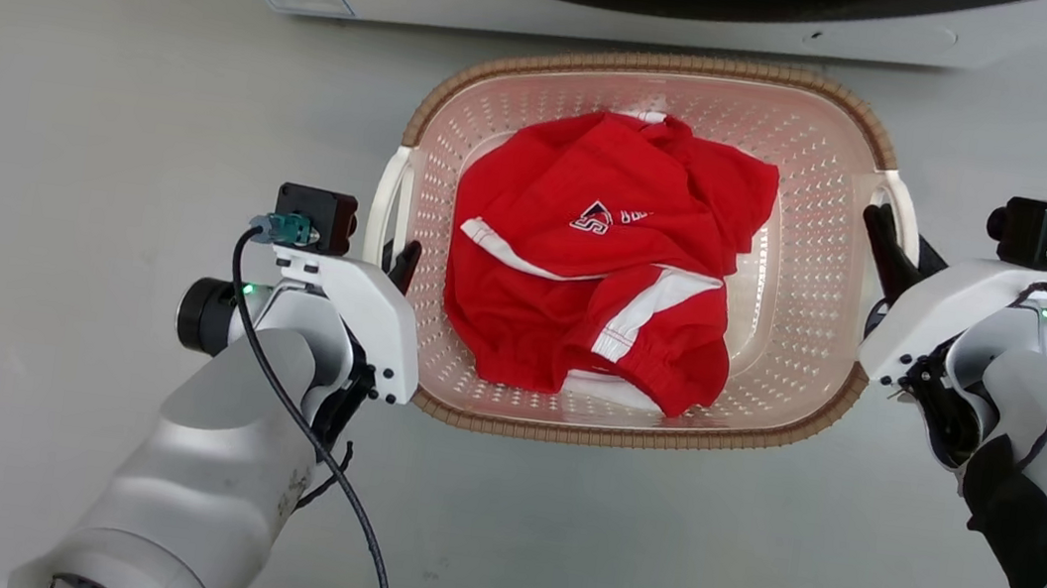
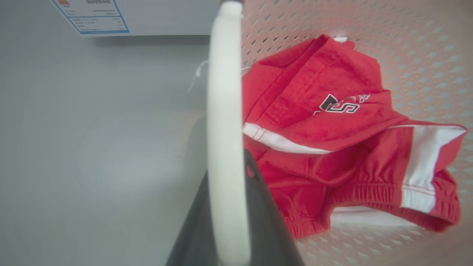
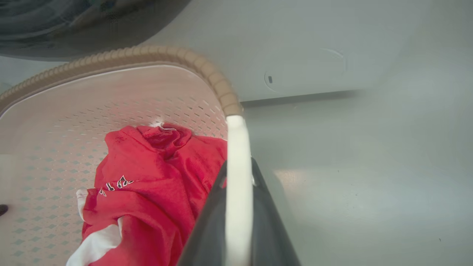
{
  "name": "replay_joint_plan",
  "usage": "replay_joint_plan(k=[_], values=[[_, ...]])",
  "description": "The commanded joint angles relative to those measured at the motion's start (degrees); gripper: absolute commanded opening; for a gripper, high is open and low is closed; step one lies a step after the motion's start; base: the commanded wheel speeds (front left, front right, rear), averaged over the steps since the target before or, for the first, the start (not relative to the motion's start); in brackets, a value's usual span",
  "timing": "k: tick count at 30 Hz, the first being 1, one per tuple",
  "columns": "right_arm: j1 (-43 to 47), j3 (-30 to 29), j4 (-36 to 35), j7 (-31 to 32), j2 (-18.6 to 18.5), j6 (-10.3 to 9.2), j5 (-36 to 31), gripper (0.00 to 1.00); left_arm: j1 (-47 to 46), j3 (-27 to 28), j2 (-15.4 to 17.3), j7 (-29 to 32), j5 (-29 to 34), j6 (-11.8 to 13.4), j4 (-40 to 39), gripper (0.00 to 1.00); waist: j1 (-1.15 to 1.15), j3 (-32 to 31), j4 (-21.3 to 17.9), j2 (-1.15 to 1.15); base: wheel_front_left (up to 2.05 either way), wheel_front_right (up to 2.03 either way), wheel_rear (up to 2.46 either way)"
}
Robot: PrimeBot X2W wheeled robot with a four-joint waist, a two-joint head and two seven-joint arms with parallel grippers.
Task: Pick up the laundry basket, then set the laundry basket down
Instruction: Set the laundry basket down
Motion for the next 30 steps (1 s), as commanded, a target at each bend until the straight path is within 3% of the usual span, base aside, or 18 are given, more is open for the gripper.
replay_joint_plan(k=[1, 17, 30], values=[[0.09, -1.65, 2.27, -1.91, -6.72, -1.24, -0.28, 0.00, 1.11, 1.03, 6.40, -0.38, 0.82, 1.32, 2.18, 0.00, 0.00, 2.39, 0.19, 0.00, 0.00, 0.00, 0.00], [0.53, -13.39, -0.29, -1.92, -6.80, -1.24, -11.90, 0.00, -5.54, 0.54, 5.26, -3.03, 1.09, 2.38, 2.23, 0.00, 0.00, 13.02, 0.98, 0.00, 0.00, 0.00, 0.00], [-0.07, -19.35, -2.19, -1.93, -6.44, -1.24, -18.16, 0.00, -7.34, 0.69, 4.27, -6.91, 0.82, 2.42, 2.24, 0.00, 0.00, 17.02, 1.22, 0.00, 0.00, 0.00, 0.00]])
